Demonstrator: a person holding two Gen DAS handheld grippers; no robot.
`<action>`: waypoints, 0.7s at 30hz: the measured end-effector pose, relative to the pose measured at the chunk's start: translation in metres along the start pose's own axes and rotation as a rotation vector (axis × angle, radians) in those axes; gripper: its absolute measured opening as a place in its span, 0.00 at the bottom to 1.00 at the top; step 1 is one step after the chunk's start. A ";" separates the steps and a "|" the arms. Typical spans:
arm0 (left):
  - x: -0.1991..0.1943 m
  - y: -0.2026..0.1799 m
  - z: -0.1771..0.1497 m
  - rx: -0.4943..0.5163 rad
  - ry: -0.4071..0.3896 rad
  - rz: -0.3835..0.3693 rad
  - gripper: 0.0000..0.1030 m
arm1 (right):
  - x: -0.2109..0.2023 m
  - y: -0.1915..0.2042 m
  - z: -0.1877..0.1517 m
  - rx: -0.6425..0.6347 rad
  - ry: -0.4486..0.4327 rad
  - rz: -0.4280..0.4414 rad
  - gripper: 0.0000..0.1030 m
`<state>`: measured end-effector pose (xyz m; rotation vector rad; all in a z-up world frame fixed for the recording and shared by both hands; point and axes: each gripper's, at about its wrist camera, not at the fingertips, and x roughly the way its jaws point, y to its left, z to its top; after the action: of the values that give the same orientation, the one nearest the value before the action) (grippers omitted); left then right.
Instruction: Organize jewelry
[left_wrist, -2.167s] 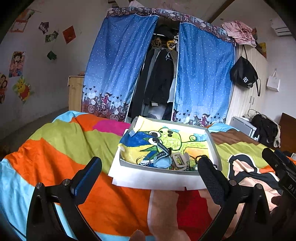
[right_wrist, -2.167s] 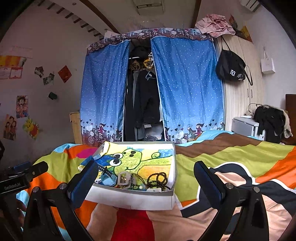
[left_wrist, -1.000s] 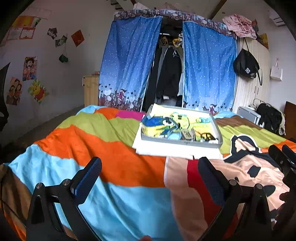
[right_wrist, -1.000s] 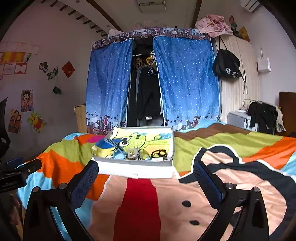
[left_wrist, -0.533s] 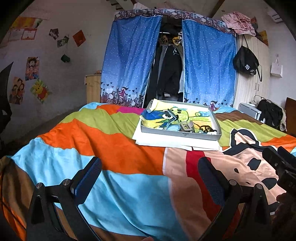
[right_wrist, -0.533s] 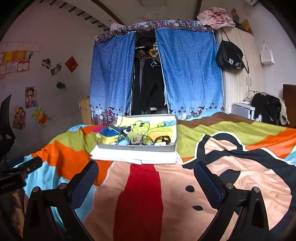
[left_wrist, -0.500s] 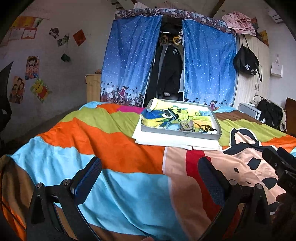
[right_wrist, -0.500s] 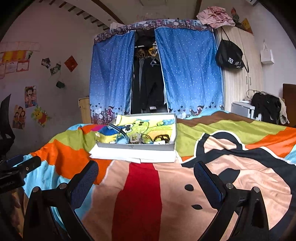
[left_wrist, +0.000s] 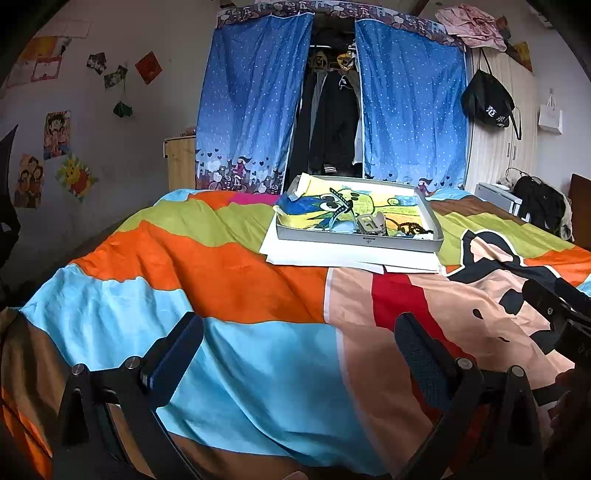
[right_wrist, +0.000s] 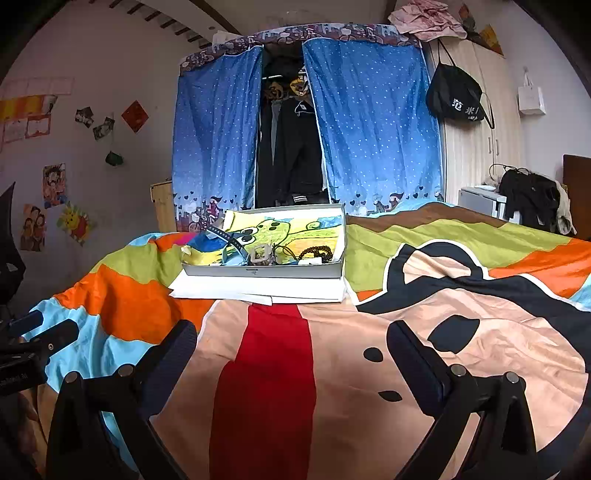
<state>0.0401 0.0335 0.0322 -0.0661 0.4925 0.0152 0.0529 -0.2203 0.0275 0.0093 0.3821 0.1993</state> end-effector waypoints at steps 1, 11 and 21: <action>0.000 0.000 0.000 -0.002 0.003 -0.001 0.99 | 0.000 0.000 0.000 0.000 -0.001 0.000 1.00; -0.002 0.003 0.000 -0.006 0.005 -0.006 0.99 | -0.001 0.001 0.000 -0.003 -0.001 -0.002 1.00; -0.002 0.003 -0.001 -0.006 0.008 -0.014 0.99 | -0.002 0.001 0.002 -0.003 0.003 0.000 1.00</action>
<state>0.0379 0.0361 0.0325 -0.0759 0.4997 0.0028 0.0518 -0.2195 0.0302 0.0062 0.3847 0.1995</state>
